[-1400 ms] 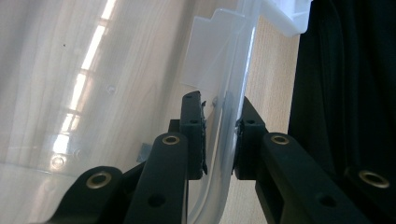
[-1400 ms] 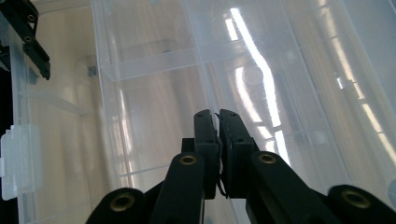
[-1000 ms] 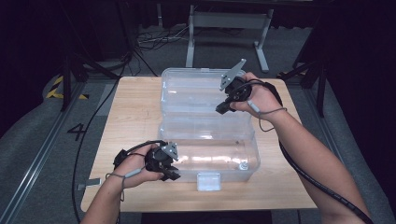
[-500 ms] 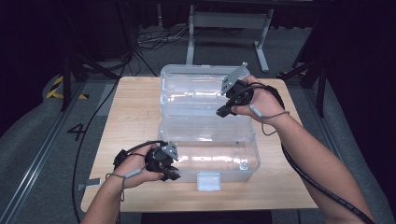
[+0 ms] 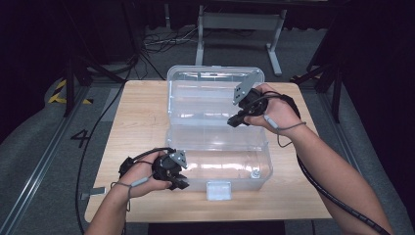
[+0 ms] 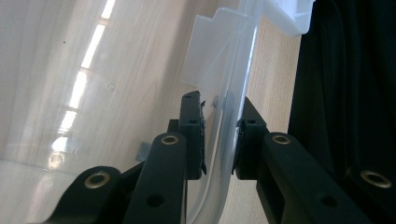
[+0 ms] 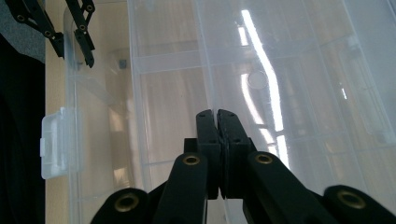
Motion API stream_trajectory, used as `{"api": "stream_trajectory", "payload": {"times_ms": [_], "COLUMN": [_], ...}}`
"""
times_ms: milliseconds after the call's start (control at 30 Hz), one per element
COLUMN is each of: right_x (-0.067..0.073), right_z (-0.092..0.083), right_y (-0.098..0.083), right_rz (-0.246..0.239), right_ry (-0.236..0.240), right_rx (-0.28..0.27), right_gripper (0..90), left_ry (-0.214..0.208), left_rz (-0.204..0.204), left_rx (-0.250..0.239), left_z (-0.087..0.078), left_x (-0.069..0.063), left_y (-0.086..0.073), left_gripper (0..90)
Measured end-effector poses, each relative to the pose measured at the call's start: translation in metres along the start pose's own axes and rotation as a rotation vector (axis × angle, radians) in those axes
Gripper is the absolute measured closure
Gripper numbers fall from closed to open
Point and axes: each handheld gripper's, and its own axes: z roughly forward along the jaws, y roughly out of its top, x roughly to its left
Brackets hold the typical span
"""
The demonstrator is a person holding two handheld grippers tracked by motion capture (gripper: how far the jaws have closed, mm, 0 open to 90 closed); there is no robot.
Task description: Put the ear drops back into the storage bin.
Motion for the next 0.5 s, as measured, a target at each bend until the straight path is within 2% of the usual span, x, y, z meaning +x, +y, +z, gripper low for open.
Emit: {"api": "stream_trajectory", "payload": {"times_ms": [500], "right_x": [0.015], "right_z": [-0.002], "right_y": [-0.003], "right_rz": [-0.02], "right_ry": [0.0], "right_rx": [-0.002], "right_gripper": [89.6], "left_ry": [-0.003], "left_rz": [-0.012], "left_rx": [0.0], "left_z": [0.0], "left_x": [0.0], "left_y": [0.0], "left_gripper": [77.1]}}
